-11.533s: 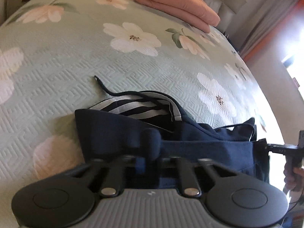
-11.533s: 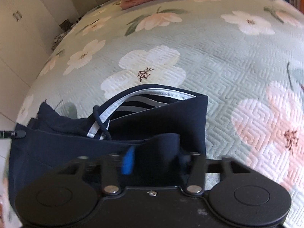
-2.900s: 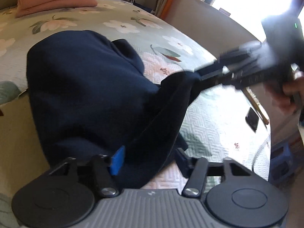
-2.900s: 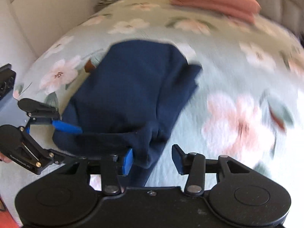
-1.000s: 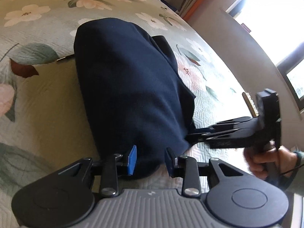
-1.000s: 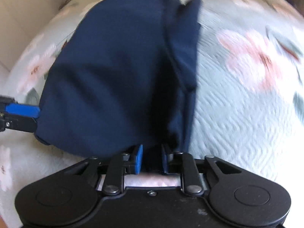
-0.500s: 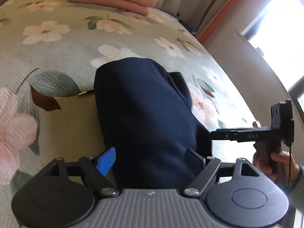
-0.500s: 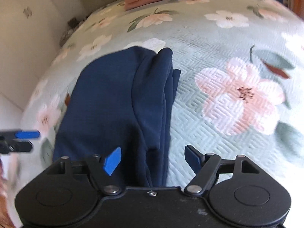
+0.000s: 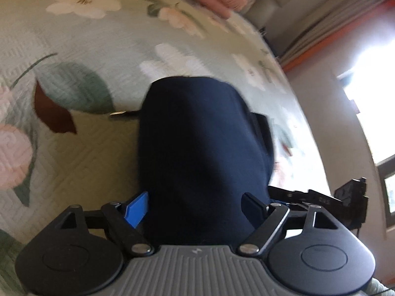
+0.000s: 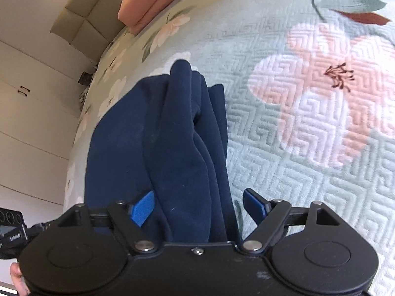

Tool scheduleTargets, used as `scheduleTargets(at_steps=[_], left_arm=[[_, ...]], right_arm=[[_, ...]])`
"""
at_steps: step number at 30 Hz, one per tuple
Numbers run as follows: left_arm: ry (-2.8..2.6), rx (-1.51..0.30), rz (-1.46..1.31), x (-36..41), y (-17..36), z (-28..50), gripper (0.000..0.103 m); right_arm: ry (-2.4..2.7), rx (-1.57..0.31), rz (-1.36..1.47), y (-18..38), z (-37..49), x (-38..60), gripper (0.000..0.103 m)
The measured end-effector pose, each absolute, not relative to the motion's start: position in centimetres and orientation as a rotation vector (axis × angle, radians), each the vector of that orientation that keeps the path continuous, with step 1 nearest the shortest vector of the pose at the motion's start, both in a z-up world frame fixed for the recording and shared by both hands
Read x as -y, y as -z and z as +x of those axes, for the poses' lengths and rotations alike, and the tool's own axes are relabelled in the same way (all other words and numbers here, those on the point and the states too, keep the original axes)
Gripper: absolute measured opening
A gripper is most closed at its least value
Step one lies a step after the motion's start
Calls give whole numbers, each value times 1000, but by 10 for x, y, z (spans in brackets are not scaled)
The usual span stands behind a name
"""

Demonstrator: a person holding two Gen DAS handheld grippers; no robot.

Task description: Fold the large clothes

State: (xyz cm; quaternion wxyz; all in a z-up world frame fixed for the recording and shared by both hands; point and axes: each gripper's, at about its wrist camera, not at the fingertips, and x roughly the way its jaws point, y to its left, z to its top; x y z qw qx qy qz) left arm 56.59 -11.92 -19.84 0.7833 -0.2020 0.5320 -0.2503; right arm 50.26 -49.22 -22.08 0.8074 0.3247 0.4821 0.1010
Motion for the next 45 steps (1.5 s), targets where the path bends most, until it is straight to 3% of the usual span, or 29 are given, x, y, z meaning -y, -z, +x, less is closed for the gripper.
scheduleTargets(at_steps=[4, 10, 17, 20, 22, 31, 38, 45], left_arm=[[556, -1241, -562, 116, 230, 577, 95], [586, -1255, -734, 112, 259, 581, 96], [631, -1200, -700, 126, 261, 576, 89], [696, -1145, -676, 124, 252, 567, 79], [740, -1105, -691, 118, 246, 561, 70], [820, -1004, -780, 49, 196, 502, 69], [777, -1026, -814, -32, 174, 415, 70], [628, -1175, -825, -77, 247, 366, 77]], right_arm=[[-251, -1036, 715, 233, 507, 494, 103], [-380, -1040, 770, 240, 510, 496, 102], [-397, -1010, 845, 247, 508, 493, 72], [-405, -977, 774, 232, 498, 483, 56], [-422, -948, 735, 219, 490, 473, 53], [-481, -849, 677, 142, 422, 409, 51], [-521, -882, 651, 111, 345, 337, 51], [-426, -1019, 575, 168, 302, 289, 50]])
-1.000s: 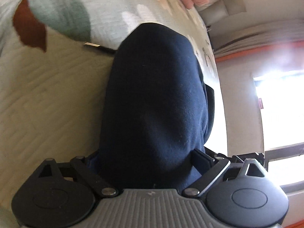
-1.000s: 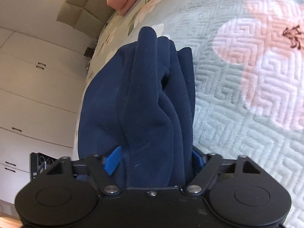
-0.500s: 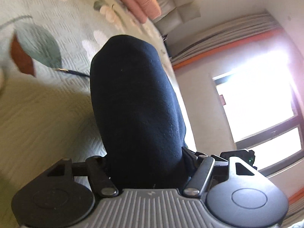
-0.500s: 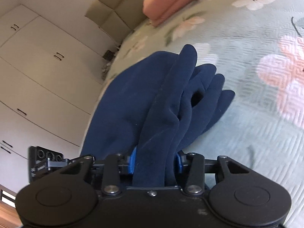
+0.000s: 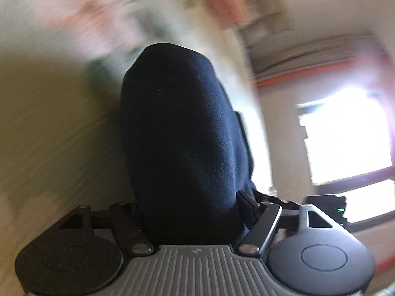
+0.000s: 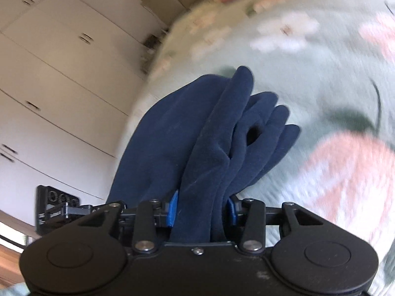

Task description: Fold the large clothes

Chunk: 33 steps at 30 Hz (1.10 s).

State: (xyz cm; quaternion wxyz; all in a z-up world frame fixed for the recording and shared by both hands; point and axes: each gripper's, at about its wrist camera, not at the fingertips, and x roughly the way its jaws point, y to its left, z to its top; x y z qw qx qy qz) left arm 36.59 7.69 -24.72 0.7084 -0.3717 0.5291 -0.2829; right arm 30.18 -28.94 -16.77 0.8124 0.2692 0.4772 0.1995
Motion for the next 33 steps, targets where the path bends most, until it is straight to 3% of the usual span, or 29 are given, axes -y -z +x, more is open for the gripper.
scheduleTargets(at_steps=[1, 4, 5, 12, 13, 15, 16, 17, 18, 19, 20, 24, 26, 30, 33], left_arm=[[569, -1220, -808, -81, 262, 363, 80], [551, -1193, -883, -106, 266, 347, 79], [526, -1145, -847, -115, 254, 339, 79], [528, -952, -579, -113, 177, 315, 78], [577, -928, -544, -98, 171, 312, 73], [651, -909, -445, -67, 172, 309, 62], [676, -923, -381, -55, 175, 298, 53], [686, -932, -306, -42, 182, 291, 52], [681, -912, -212, -30, 185, 282, 52], [684, -894, -150, -26, 185, 274, 52], [691, -877, -109, -24, 185, 265, 52], [721, -838, 13, -21, 177, 229, 51], [745, -841, 42, -20, 182, 206, 52], [680, -789, 48, -21, 187, 181, 52], [657, -793, 4, -24, 190, 178, 51]], right_arm=[[-388, -1061, 567, 181, 307, 285, 50], [-347, -1090, 616, 195, 298, 299, 76], [-340, -1077, 611, 190, 296, 305, 80], [-310, -873, 349, 121, 290, 292, 81], [-330, -839, 293, 113, 291, 274, 76], [-341, -791, 171, 115, 296, 240, 53], [-345, -808, 124, 124, 303, 227, 31], [-342, -841, 91, 135, 308, 218, 22], [-322, -879, 63, 149, 315, 212, 20], [-293, -891, 36, 160, 315, 212, 11], [-267, -878, 13, 164, 311, 214, 8], [-135, -832, 14, 163, 282, 238, 9], [-90, -809, -6, 156, 263, 239, 20], [-219, -731, 41, 138, 220, 214, 20], [-164, -793, -20, 158, 206, 192, 20]])
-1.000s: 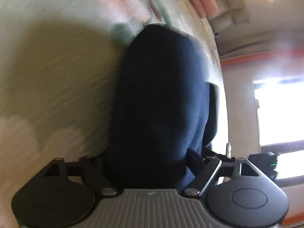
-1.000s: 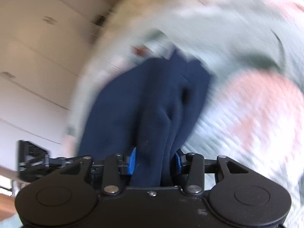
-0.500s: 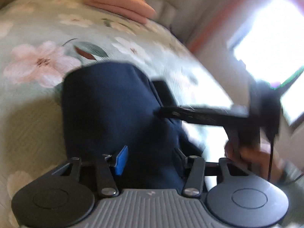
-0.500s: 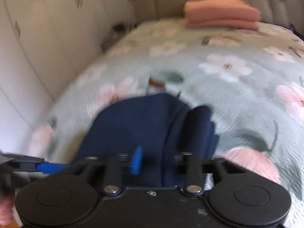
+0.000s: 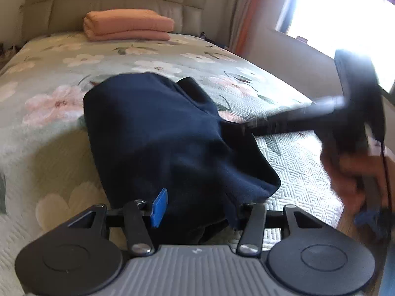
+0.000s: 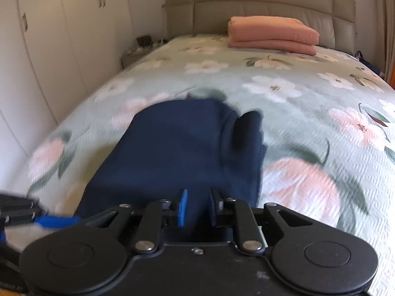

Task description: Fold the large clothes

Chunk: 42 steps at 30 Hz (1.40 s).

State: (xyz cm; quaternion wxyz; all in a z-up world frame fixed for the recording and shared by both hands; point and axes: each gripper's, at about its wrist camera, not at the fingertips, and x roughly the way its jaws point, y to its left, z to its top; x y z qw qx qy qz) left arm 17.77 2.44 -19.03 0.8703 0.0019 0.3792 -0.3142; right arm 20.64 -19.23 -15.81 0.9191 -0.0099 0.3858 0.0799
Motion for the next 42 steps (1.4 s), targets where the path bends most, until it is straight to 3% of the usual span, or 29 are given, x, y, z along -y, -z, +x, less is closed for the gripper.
scheduleTargets(at_steps=[3, 8, 10, 11, 13, 19, 23, 27, 31, 33, 35, 42], left_arm=[[629, -825, -9, -29, 187, 174, 51], [478, -948, 87, -26, 189, 167, 55], [419, -1025, 78, -31, 201, 161, 33], [413, -1036, 44, -35, 201, 153, 31], [438, -1002, -45, -45, 188, 132, 33], [442, -835, -111, -50, 124, 97, 42], [375, -814, -184, -65, 105, 93, 44], [327, -808, -162, -78, 94, 83, 45], [267, -808, -194, -83, 84, 77, 49], [250, -808, -208, -75, 75, 77, 49], [257, -786, -208, -64, 64, 73, 52], [281, -712, -166, -39, 28, 38, 65]], right_arm=[[-70, -951, 27, 195, 201, 206, 19], [-9, -954, 93, 187, 168, 227, 20], [28, -949, 108, 173, 154, 230, 25], [29, -941, 114, 168, 147, 232, 32], [25, -908, 119, 153, 133, 232, 41], [-118, -795, 204, 130, 121, 205, 44], [-254, -730, 264, 149, 147, 165, 44], [-202, -965, 215, 204, 171, 148, 45], [-173, -973, 188, 186, 138, 166, 42], [-132, -936, 172, 153, 115, 174, 52], [-111, -872, 165, 118, 91, 180, 82], [0, -700, 53, 30, 35, 177, 90]])
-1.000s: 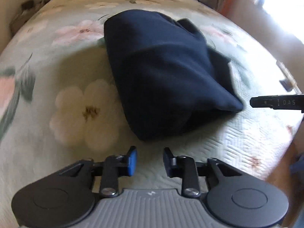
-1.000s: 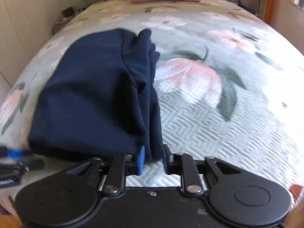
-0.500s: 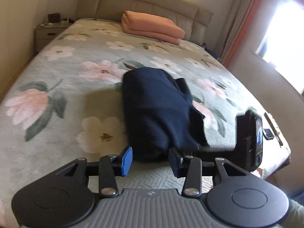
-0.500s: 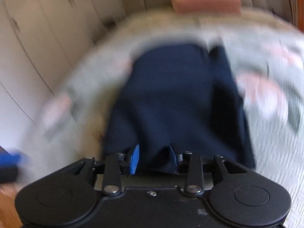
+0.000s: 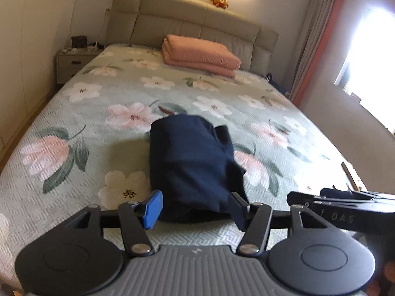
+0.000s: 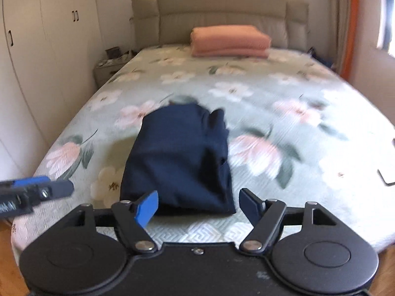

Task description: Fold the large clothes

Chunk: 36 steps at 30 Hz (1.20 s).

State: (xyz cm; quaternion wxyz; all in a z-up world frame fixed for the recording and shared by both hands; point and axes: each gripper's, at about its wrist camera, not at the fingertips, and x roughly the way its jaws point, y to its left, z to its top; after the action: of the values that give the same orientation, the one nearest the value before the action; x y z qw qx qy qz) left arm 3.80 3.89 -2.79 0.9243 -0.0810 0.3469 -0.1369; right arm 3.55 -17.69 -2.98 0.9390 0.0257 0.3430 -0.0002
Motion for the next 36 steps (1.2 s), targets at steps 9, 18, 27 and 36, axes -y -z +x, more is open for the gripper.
scheduleTargets(at_steps=[9, 18, 27, 36], left_arm=[[218, -658, -96, -29, 14, 10, 78], [171, -694, -80, -29, 17, 6, 79], [176, -658, -33, -25, -1, -5, 81], [171, -642, -24, -27, -15, -13, 84]], right_arm=[[13, -627, 15, 0, 8, 162, 96], [19, -657, 37, 7, 0, 161, 96], [7, -657, 51, 3, -1, 160, 96], [-10, -654, 51, -1, -6, 166, 96]])
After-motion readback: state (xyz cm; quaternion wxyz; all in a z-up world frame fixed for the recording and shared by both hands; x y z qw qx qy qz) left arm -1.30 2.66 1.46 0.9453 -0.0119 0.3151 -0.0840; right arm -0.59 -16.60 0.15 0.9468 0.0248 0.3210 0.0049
